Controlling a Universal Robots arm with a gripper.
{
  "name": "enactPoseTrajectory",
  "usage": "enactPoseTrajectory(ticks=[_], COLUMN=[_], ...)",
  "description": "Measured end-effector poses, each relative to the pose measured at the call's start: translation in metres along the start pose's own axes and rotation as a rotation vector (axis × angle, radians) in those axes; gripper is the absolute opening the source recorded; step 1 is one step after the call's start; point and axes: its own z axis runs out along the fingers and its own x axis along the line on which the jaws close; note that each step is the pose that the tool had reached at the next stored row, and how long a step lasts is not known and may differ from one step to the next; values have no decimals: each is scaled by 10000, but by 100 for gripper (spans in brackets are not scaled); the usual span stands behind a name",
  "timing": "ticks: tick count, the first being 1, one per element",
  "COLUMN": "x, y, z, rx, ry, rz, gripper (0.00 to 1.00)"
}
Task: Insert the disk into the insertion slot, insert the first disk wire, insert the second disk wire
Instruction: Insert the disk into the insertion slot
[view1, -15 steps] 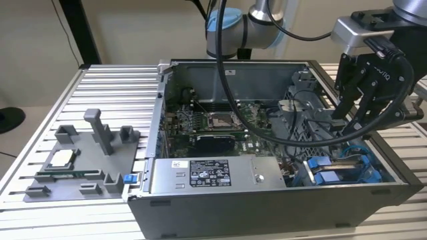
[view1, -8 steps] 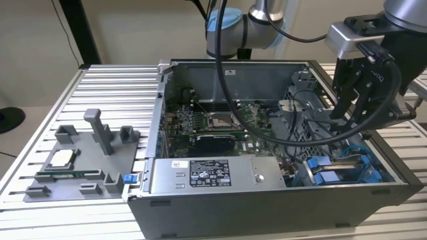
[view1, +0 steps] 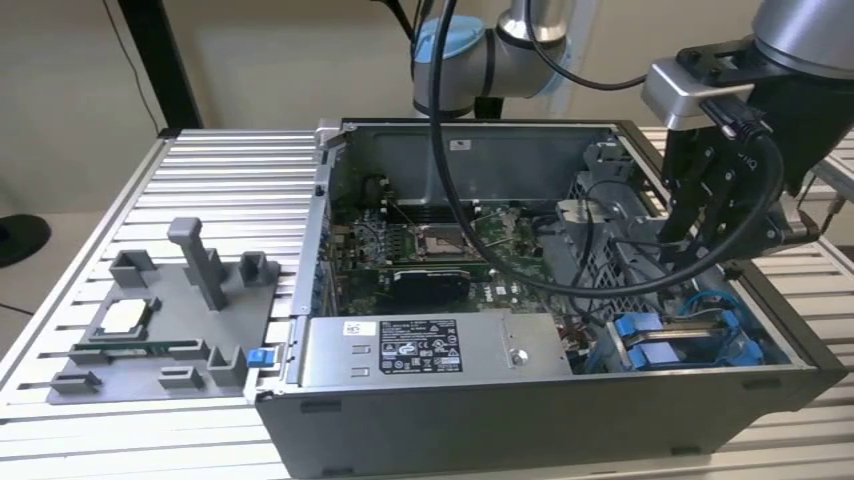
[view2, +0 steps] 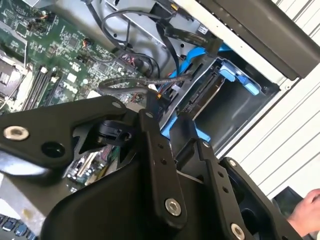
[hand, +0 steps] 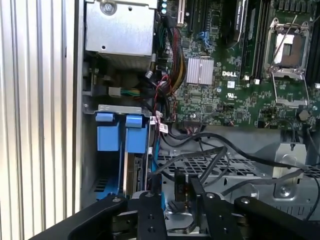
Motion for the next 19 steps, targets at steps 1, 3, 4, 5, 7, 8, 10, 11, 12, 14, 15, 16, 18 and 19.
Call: enactPoseTrajectory(ticks=[1, 3, 4, 5, 7, 8, 10, 11, 12, 14, 15, 16, 18, 19], x=[0, -2, -2, -1, -1, -1, -1, 0, -1, -1, 0, 0, 0, 0], y=[7, 18, 20, 20, 20, 21, 21, 21, 21, 21, 21, 21, 21, 21], z=[1, 5, 8, 11, 15, 15, 15, 15, 15, 15, 15, 15, 15, 16], rx=[5, 17, 23, 26, 30, 30, 30, 30, 30, 30, 30, 30, 30, 30], ry=[-15, -45, -58, -73, -91, -92, -92, -92, -92, -92, -92, -92, -92, -92], rz=[1, 1, 2, 2, 2, 3, 3, 3, 2, 2, 2, 2, 2, 2], gripper=[100, 100, 100, 100, 100, 100, 100, 100, 100, 100, 100, 100, 0, 0])
